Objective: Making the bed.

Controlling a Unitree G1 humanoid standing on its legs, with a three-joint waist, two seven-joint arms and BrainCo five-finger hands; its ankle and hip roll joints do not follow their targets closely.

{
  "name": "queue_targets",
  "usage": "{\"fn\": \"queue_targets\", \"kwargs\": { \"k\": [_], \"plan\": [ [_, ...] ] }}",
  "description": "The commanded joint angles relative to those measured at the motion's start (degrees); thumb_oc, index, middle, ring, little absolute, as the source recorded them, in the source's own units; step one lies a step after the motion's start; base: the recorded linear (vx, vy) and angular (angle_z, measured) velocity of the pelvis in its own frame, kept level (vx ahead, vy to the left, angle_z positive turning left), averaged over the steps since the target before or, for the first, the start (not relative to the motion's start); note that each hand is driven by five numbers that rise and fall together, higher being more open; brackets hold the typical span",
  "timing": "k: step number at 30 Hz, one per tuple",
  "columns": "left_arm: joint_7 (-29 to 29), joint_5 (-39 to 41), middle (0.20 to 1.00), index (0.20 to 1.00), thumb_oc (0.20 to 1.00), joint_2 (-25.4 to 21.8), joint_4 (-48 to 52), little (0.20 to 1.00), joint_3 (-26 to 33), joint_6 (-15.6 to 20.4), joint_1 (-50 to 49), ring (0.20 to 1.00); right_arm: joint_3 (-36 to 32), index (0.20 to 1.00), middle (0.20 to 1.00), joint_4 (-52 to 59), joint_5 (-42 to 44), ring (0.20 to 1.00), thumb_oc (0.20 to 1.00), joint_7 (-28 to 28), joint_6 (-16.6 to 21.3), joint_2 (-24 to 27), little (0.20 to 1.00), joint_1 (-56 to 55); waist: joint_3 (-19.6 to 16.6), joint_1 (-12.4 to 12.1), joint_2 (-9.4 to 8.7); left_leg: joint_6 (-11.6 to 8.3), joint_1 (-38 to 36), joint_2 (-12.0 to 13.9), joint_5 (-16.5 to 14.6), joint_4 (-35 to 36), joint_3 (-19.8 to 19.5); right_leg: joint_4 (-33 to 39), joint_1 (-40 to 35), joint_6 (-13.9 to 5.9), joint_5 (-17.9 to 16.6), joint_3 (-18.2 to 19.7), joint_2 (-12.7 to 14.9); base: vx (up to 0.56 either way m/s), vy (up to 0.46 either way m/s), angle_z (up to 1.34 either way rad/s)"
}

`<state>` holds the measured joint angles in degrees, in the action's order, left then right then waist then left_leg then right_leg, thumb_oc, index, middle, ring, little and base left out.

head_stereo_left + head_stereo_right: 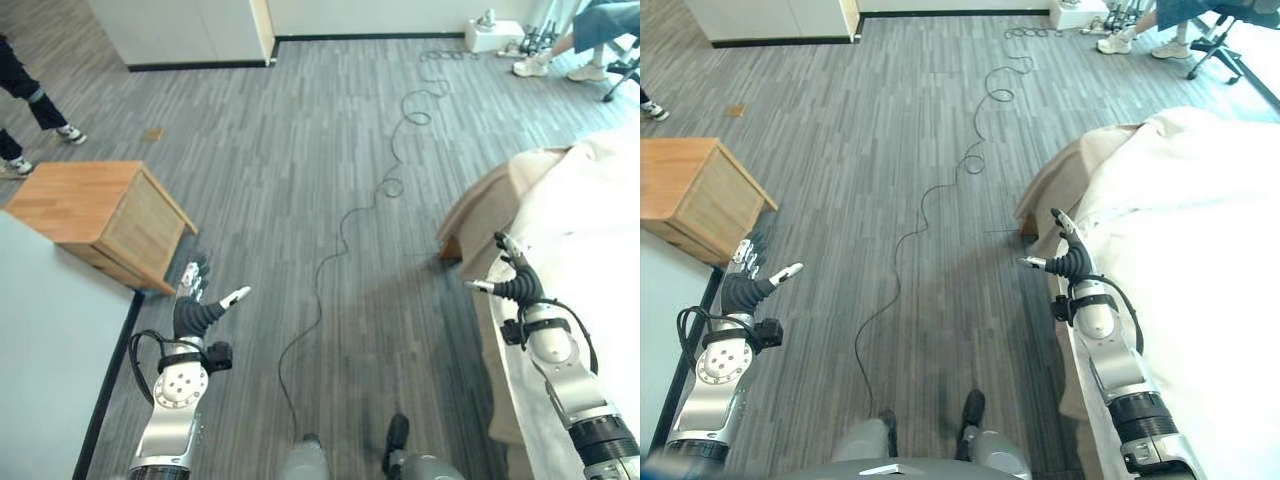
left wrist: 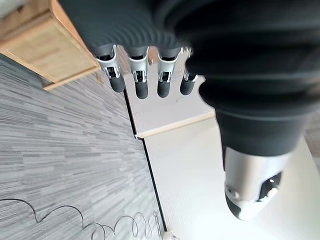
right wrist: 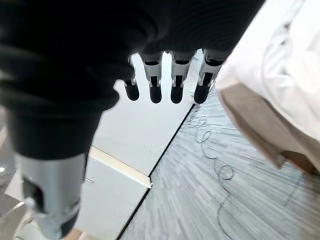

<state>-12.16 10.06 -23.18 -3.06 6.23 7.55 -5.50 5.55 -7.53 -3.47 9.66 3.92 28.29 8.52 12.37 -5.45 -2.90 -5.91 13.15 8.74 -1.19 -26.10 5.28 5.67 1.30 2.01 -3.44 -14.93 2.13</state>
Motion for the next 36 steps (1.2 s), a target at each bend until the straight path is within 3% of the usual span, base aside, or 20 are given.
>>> {"fn": "queue_targets", "kwargs": {
  "k": [1,5,9,10,12,14,15,16,18,20,21,23,24,26,28,29,30,31,33,36],
  "plan": [
    [0.4,-0.4,1.000,1.000,1.000,-1.1,5.0,1.000,1.6,3.6,-1.3,1.000,-1.7,1.000,1.000,3.5,2.0,1.000,1.000,1.4,3.0,3.5,1.000,1.8,0.0,-0.8,-0.08,1.78,1.4,-1.7,-3.6,6.1,-0.9,-1.1,-2.7,-6.24,8.1,1.2,4.4,0.28,0.169,-0.05],
    [1.1,-0.2,1.000,1.000,1.000,-1.4,4.4,1.000,1.1,3.6,-1.1,1.000,-3.9,1.000,1.000,2.1,2.2,1.000,1.000,2.3,3.3,4.7,1.000,0.8,-0.7,-3.2,1.17,1.00,4.7,-6.8,3.7,24.1,0.1,-0.7,-5.6,-7.04,10.6,1.5,2.7,0.32,0.184,0.08],
    [1.4,-0.8,1.000,1.000,1.000,-2.1,5.2,1.000,1.5,3.6,-1.5,1.000,-4.7,1.000,1.000,1.2,1.5,1.000,1.000,2.6,2.8,4.3,1.000,1.0,-1.8,-5.0,1.52,0.82,5.1,-7.7,6.2,29.5,-2.1,-0.7,-8.2,-7.70,12.1,2.9,1.7,0.34,0.177,-0.33],
    [1.5,-1.7,1.000,1.000,1.000,-2.8,5.1,1.000,1.4,3.3,-1.3,1.000,-5.8,1.000,1.000,1.0,0.3,1.000,1.000,2.3,2.6,3.1,1.000,-0.2,-2.6,-4.7,0.58,1.27,3.8,-8.1,8.3,28.7,-4.5,-2.2,-10.0,-8.25,13.5,3.3,2.6,0.41,0.222,-0.68],
    [1.8,-1.7,1.000,1.000,1.000,-3.4,5.1,1.000,1.6,3.1,-0.8,1.000,-5.9,1.000,1.000,0.7,0.2,1.000,1.000,2.1,2.3,2.4,1.000,-0.7,-3.0,-4.6,0.01,1.90,3.0,-8.1,8.4,28.8,-4.6,-3.5,-9.6,-8.50,13.6,4.0,3.3,0.33,0.186,-0.27],
    [2.0,-2.8,1.000,1.000,1.000,-6.0,4.6,1.000,1.5,2.2,1.3,1.000,-6.3,1.000,1.000,-0.6,-1.0,1.000,1.000,1.8,2.0,0.5,1.000,-2.5,-3.2,-3.6,-2.16,3.66,-0.7,-8.5,5.7,27.4,-4.0,-13.5,-8.0,-11.18,12.2,4.9,6.6,0.37,0.209,-0.13],
    [2.0,-2.8,1.000,1.000,1.000,-6.0,4.5,1.000,1.4,2.2,1.4,1.000,-6.3,1.000,1.000,-0.6,-1.0,1.000,1.000,1.8,2.0,0.5,1.000,-2.5,-3.2,-3.7,-2.09,3.71,-0.5,-8.3,5.8,27.4,-3.9,-13.6,-7.7,-11.20,12.1,5.0,6.5,0.32,0.228,-0.04],
    [2.0,-2.8,1.000,1.000,1.000,-7.2,4.5,1.000,1.0,1.9,2.1,1.000,-6.2,1.000,1.000,-0.5,-1.3,1.000,1.000,1.9,1.7,0.3,1.000,-2.6,-2.6,-2.7,-2.08,4.70,-1.2,-8.6,4.9,26.5,-4.0,-20.4,-4.7,-12.19,7.6,6.4,7.5,0.21,0.210,0.12],
    [1.8,-2.5,1.000,1.000,1.000,-8.7,4.9,1.000,0.7,1.9,3.2,1.000,-5.8,1.000,1.000,1.0,-1.6,1.000,1.000,1.9,2.0,0.3,1.000,-1.8,-1.3,-0.7,-0.48,5.70,-3.3,-6.5,3.7,26.8,-5.4,-31.2,3.7,-10.24,4.9,8.0,6.5,0.29,0.206,-0.11],
    [1.7,-2.4,1.000,1.000,1.000,-8.9,5.1,1.000,0.6,2.1,3.4,1.000,-5.7,1.000,1.000,1.8,-1.4,1.000,1.000,1.8,2.1,0.4,1.000,-1.6,-1.1,-0.3,-0.32,5.60,-3.9,-6.1,3.5,27.4,-5.4,-30.6,5.6,-9.52,6.2,7.2,6.0,0.22,0.043,-0.15],
    [2.1,-2.0,1.000,1.000,1.000,-9.1,5.5,1.000,0.6,2.3,3.5,1.000,-5.6,1.000,1.000,3.8,-0.3,1.000,1.000,1.3,2.7,0.8,1.000,-0.9,-0.6,0.4,-0.55,5.16,-5.6,-5.8,2.6,28.1,-4.8,-24.9,7.8,-8.60,9.2,4.4,4.2,0.28,-0.013,0.11],
    [2.1,-2.0,1.000,1.000,1.000,-9.4,5.5,1.000,0.6,2.3,3.6,1.000,-5.4,1.000,1.000,5.2,1.4,1.000,1.000,0.9,3.3,1.0,1.000,-0.4,-0.3,0.8,-0.70,4.72,-7.3,-5.5,1.8,29.0,-4.1,-19.9,8.3,-8.71,8.5,2.4,2.6,0.31,-0.037,-0.10],
    [2.3,-2.1,1.000,1.000,1.000,-9.9,5.7,1.000,1.8,2.4,3.0,1.000,-4.9,1.000,1.000,9.1,1.9,1.000,1.000,-0.4,4.1,2.1,1.000,0.7,-0.2,0.8,-2.10,3.67,-10.3,-5.0,-0.7,29.5,-2.1,-11.8,9.2,-10.54,6.3,-3.8,1.3,0.42,-0.094,-0.26],
    [2.8,-3.1,1.000,1.000,1.000,-10.5,6.4,1.000,3.8,2.3,1.1,1.000,-4.2,1.000,1.000,12.3,3.2,1.000,1.000,-2.2,4.9,2.8,1.000,1.5,-0.6,-0.6,-4.25,3.02,-11.5,-4.0,-4.9,24.9,2.0,-7.7,6.4,-10.89,5.1,-11.3,3.0,0.36,-0.121,-0.61],
    [3.4,-3.6,1.000,1.000,1.000,-9.4,8.0,1.000,4.8,2.4,-0.9,1.000,-5.0,1.000,1.000,14.6,5.6,1.000,1.000,-3.0,5.9,2.7,1.000,1.2,-1.5,-0.6,-6.18,2.03,-12.2,-2.1,-7.9,19.4,3.9,-6.1,4.1,-9.41,5.9,-8.3,1.4,0.33,-0.173,-0.63],
    [3.5,-3.1,1.000,1.000,1.000,-9.1,8.5,1.000,5.6,2.9,-1.7,1.000,-5.3,1.000,1.000,15.8,7.6,1.000,1.000,-3.3,7.0,2.9,1.000,1.5,-1.8,-1.3,-6.32,1.03,-11.0,0.5,-8.4,11.8,5.0,-5.9,2.2,-9.04,6.9,-7.3,0.7,0.25,-0.139,-0.18],
    [3.6,-3.1,1.000,1.000,1.000,-9.0,8.6,1.000,5.6,2.9,-1.8,1.000,-5.4,1.000,1.000,15.9,7.8,1.000,1.000,-3.4,7.0,3.1,1.000,1.4,-1.4,-1.5,-6.50,1.08,-9.8,0.7,-8.0,10.0,5.9,-5.9,2.7,-8.41,6.0,-7.9,0.9,0.28,-0.158,-0.28],
    [4.2,-2.2,1.000,1.000,1.000,-8.3,9.7,1.000,5.6,2.8,-2.7,1.000,-6.2,1.000,1.000,16.6,8.9,1.000,1.000,-2.8,7.2,4.0,1.000,1.2,0.2,-2.5,-6.14,0.93,-2.3,4.4,-4.8,-6.3,2.3,-4.6,-0.1,-6.13,7.7,-4.8,-1.6,0.08,-0.110,-0.64],
    [4.0,-2.1,1.000,1.000,1.000,-7.4,10.2,1.000,5.5,2.7,-3.3,1.000,-7.2,1.000,1.000,15.6,8.4,1.000,1.000,-1.6,6.9,6.2,1.000,2.3,1.5,-2.9,-5.36,3.09,4.2,3.2,-6.0,-14.2,-1.4,-3.0,-1.4,-5.08,7.9,-2.0,-2.7,0.09,0.031,-0.73],
    [4.1,-1.8,1.000,1.000,1.000,-5.9,11.8,1.000,6.2,3.1,-4.6,1.000,-10.1,1.000,1.000,15.1,8.3,1.000,1.000,-1.0,6.7,8.5,1.000,1.1,2.3,-2.7,-4.48,3.98,7.1,-1.4,-6.5,-7.1,-6.4,-2.5,-1.4,-5.49,7.1,2.7,-2.0,0.08,0.250,-1.05]
  ]
}}
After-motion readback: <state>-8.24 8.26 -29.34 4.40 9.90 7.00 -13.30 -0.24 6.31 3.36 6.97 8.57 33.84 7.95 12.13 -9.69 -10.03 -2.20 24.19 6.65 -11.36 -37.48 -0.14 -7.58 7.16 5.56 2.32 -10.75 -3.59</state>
